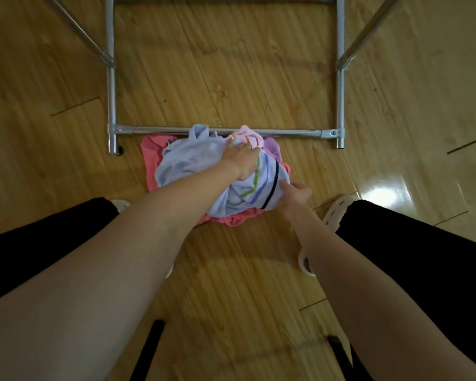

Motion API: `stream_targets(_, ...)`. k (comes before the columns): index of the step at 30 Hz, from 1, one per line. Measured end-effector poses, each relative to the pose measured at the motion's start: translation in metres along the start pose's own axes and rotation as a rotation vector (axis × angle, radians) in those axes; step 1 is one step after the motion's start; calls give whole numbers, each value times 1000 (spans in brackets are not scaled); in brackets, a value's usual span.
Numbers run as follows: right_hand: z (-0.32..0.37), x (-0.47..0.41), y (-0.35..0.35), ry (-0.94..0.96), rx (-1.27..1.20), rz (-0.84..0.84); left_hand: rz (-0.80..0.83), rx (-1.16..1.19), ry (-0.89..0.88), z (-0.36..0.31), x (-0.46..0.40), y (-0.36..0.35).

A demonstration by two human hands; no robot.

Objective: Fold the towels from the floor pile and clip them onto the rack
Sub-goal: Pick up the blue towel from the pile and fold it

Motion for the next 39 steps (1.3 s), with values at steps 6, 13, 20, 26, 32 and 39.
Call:
stream_targets(6, 44, 58, 16, 281, -116, 133, -116, 378, -22, 4, 26, 20)
stream_targets(13, 85, 137, 38, 669, 163, 312, -77, 817, -86, 8, 108, 68)
stream_targets(20, 105, 252, 62, 1090, 461, 354, -239, 1032, -118, -13, 216, 123)
stream_targets(26, 106, 344, 100, 1297, 469, 397, -161, 1246, -143, -60, 316, 163)
stream_targets(32, 111, 407, 140, 1389, 453, 366, -380, 1256, -106, -78, 381, 175)
stream_targets(39, 112, 451, 172, 1444, 451, 286, -694, 1441, -182, -115, 455, 230)
Point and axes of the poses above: each hand's wrist, its own x-axis away from the middle knuckle, its own y-axis out of the back of the hand, z = x × y, the point moved 5 cm from there along -x, towards the middle knuckle, and after that the axes turned 10 degrees about x, right-handed, at the moved point
